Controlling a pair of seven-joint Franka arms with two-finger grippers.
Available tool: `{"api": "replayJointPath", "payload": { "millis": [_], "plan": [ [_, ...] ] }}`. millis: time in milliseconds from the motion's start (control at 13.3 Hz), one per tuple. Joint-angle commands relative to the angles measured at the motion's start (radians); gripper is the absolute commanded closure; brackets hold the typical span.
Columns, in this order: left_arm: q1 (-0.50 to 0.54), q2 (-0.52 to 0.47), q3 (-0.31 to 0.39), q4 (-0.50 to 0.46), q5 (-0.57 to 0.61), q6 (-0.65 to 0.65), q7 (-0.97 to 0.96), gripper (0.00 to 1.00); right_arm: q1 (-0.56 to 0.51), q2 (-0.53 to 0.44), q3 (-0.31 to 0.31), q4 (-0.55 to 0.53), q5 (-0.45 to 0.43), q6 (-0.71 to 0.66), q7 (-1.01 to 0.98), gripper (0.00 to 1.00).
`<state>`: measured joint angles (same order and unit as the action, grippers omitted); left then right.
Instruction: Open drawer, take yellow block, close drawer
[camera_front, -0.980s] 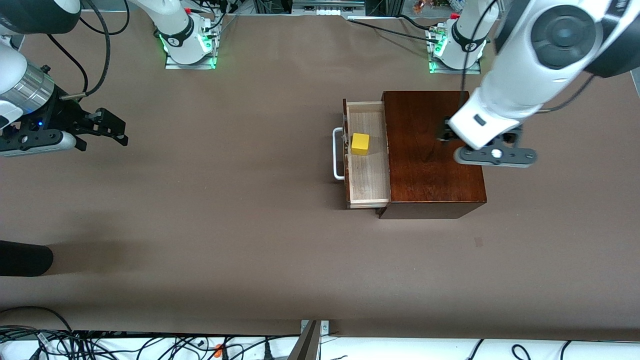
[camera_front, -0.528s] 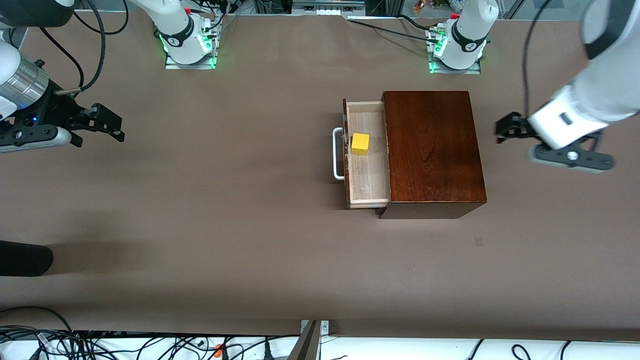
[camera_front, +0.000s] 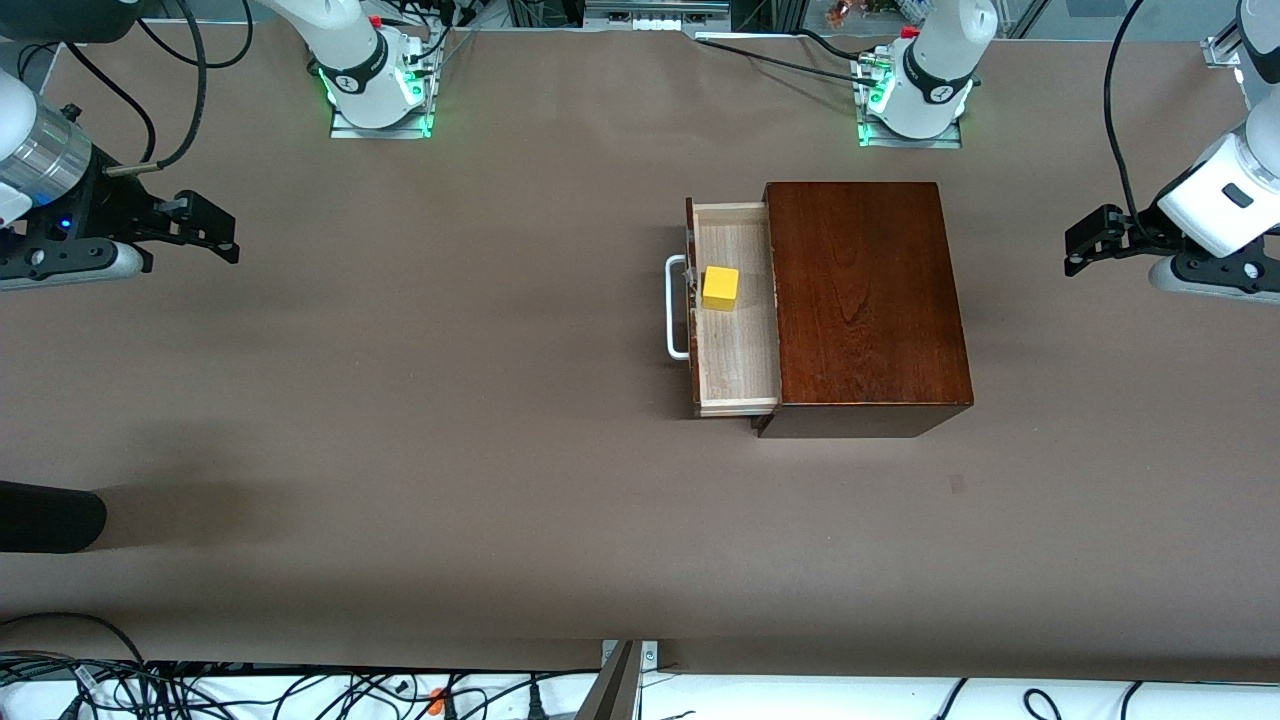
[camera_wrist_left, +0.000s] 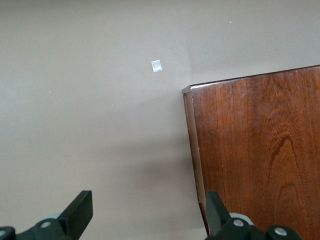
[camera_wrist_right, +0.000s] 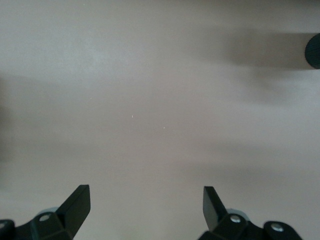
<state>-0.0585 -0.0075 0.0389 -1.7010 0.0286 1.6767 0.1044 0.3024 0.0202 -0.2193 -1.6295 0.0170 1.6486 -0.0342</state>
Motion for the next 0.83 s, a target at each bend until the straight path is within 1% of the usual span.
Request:
{"api": "replayJointPath", "payload": {
  "millis": [0, 754],
  "plan": [
    [0.002, -0.015, -0.008, -0.009, -0.012, 0.003, 0.004, 0.0, -0.002, 0.009, 0.003, 0.037, -0.011, -0.009, -0.003, 0.0],
    [-0.012, -0.011, -0.016, 0.018, -0.009, -0.012, -0.003, 0.0, 0.001, 0.014, 0.005, 0.045, -0.011, -0.007, 0.008, 0.0]
  ]
}}
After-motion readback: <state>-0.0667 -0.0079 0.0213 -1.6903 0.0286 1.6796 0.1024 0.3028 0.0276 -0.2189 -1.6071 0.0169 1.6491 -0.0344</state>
